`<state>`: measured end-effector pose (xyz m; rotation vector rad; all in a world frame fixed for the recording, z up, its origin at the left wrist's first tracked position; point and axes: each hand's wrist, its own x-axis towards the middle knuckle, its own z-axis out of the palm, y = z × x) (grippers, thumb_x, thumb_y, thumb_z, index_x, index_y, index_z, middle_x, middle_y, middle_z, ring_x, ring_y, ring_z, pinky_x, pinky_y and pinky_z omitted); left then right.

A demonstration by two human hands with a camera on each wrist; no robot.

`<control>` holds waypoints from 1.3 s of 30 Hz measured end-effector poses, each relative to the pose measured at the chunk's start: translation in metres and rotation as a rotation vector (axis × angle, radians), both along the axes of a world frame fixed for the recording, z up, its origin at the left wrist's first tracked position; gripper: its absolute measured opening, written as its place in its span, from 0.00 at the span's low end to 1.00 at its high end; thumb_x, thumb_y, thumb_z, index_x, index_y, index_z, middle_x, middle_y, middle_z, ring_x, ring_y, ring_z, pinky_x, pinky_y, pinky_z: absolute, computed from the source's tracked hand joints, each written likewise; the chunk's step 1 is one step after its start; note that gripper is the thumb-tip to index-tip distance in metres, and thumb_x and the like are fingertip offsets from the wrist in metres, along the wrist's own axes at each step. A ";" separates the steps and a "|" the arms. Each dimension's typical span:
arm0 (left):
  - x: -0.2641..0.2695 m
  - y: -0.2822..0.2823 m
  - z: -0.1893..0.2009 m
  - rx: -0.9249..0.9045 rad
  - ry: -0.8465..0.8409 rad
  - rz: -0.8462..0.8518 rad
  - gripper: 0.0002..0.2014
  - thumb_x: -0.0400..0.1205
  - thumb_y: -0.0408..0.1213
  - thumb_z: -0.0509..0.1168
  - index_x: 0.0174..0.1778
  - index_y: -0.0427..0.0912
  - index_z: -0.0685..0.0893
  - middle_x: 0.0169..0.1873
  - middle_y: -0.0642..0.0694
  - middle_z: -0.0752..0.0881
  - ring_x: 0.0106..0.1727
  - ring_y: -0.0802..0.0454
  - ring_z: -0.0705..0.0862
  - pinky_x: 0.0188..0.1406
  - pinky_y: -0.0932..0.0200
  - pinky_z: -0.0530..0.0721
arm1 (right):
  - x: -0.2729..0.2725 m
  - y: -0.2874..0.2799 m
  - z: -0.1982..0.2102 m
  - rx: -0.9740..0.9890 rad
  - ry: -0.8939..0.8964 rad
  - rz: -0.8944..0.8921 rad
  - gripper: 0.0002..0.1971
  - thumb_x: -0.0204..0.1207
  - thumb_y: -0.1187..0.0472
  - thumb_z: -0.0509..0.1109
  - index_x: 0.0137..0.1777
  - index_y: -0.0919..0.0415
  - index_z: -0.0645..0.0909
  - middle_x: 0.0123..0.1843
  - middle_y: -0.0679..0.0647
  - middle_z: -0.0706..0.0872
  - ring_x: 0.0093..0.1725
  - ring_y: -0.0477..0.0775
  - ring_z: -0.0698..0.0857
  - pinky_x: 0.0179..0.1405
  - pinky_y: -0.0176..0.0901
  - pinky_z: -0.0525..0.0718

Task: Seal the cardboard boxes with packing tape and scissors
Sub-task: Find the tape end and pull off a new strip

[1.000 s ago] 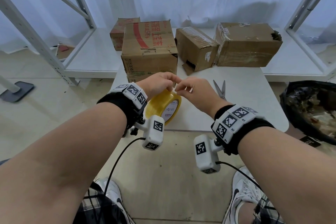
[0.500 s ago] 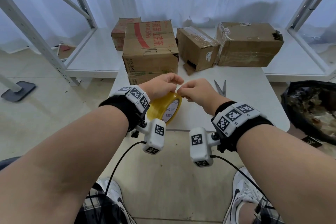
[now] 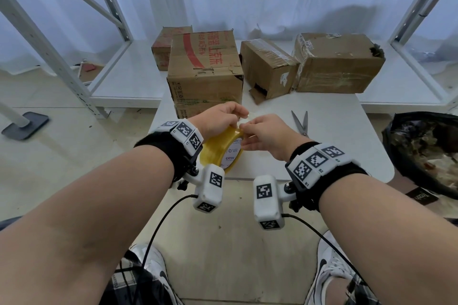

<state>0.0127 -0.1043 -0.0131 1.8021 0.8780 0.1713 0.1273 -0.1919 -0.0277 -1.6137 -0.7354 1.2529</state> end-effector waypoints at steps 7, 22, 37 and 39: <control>0.001 -0.003 -0.001 0.038 -0.008 -0.004 0.21 0.82 0.21 0.56 0.70 0.37 0.74 0.60 0.46 0.80 0.58 0.54 0.77 0.64 0.57 0.76 | -0.001 0.002 0.004 -0.033 -0.061 -0.053 0.08 0.81 0.67 0.68 0.40 0.67 0.77 0.34 0.60 0.80 0.30 0.52 0.82 0.29 0.37 0.87; -0.003 0.001 -0.007 0.050 -0.009 -0.011 0.19 0.84 0.24 0.57 0.71 0.38 0.73 0.58 0.47 0.79 0.58 0.52 0.78 0.63 0.55 0.79 | -0.002 -0.001 -0.011 0.245 -0.466 0.069 0.05 0.79 0.66 0.70 0.42 0.61 0.77 0.34 0.51 0.79 0.32 0.48 0.77 0.31 0.33 0.80; 0.002 0.003 -0.002 0.030 -0.054 0.056 0.20 0.91 0.43 0.46 0.68 0.35 0.75 0.60 0.40 0.83 0.55 0.51 0.80 0.60 0.59 0.77 | -0.013 0.004 0.002 -0.022 0.328 -0.102 0.04 0.80 0.68 0.69 0.49 0.66 0.76 0.41 0.64 0.84 0.37 0.58 0.86 0.32 0.43 0.90; 0.006 0.007 0.010 0.015 -0.023 0.067 0.25 0.91 0.48 0.43 0.66 0.33 0.77 0.53 0.41 0.84 0.51 0.51 0.80 0.54 0.61 0.78 | -0.015 0.006 0.001 0.010 0.296 -0.050 0.05 0.79 0.69 0.69 0.47 0.61 0.75 0.40 0.60 0.84 0.36 0.55 0.85 0.35 0.43 0.89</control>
